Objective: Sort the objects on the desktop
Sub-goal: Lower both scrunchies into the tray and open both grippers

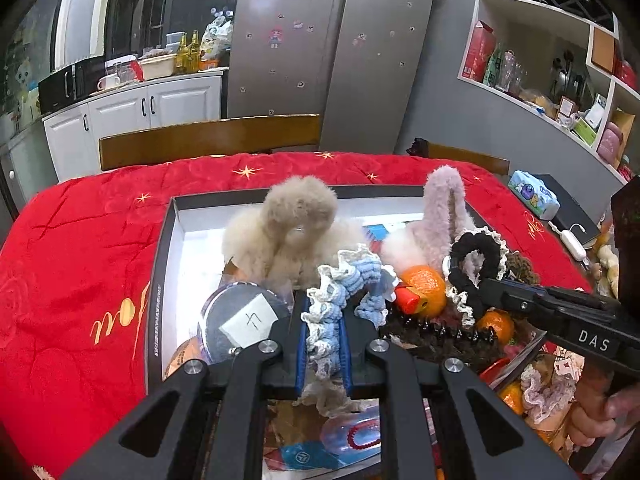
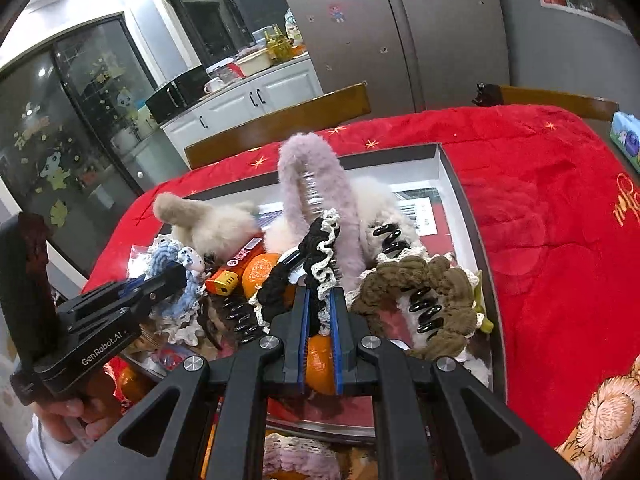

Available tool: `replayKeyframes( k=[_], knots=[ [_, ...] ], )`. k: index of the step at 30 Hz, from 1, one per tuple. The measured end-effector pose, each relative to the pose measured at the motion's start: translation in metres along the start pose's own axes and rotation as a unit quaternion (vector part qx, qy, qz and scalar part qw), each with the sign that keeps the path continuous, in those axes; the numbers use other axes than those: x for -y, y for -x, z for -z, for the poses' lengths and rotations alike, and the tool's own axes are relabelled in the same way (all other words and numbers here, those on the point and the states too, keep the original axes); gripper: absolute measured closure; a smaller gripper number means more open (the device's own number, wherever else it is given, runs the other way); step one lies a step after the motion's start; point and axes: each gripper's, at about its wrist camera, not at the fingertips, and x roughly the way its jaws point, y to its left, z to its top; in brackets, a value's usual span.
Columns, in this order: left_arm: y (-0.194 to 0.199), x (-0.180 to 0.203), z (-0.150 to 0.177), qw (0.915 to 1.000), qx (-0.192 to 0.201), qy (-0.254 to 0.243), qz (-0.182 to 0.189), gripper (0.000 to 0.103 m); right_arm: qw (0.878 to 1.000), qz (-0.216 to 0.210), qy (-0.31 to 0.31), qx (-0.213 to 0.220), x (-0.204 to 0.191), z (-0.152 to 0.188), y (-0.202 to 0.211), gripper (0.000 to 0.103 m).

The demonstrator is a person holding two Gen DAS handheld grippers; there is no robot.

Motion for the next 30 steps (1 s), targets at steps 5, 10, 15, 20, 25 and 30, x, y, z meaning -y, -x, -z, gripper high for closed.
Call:
replayKeyframes(
  k=[5,10,15,20,25,30],
  knots=[
    [0.0,-0.0001,-0.0009,1.0,-0.003,0.002,0.002,0.089,1.0,0.002,0.004,0.001,-0.0037,0.0027,0.0007,0.094],
    [-0.0004,-0.0012,-0.0013,1.0,-0.006,0.001,0.003,0.089,1.0,0.001,0.002,0.0,-0.0041,0.0034,0.0008,0.093],
    [-0.0004,0.0002,-0.0016,0.9999,-0.011,0.002,0.006,0.089,1.0,-0.003,-0.002,0.0,-0.0044,0.004,0.0005,0.093],
    [-0.0005,-0.0005,-0.0014,0.9999,-0.013,0.004,0.007,0.089,1.0,-0.004,-0.002,0.0,-0.0029,0.0029,-0.0001,0.093],
    [-0.0016,-0.0008,-0.0016,0.9996,-0.024,0.011,-0.005,0.079,1.0,-0.004,0.001,0.001,-0.004,0.0027,0.0002,0.093],
    [-0.0002,0.0017,-0.0006,0.9991,-0.033,0.006,-0.026,0.067,1.0,-0.017,0.002,0.006,-0.006,0.0022,0.0066,0.088]
  ],
)
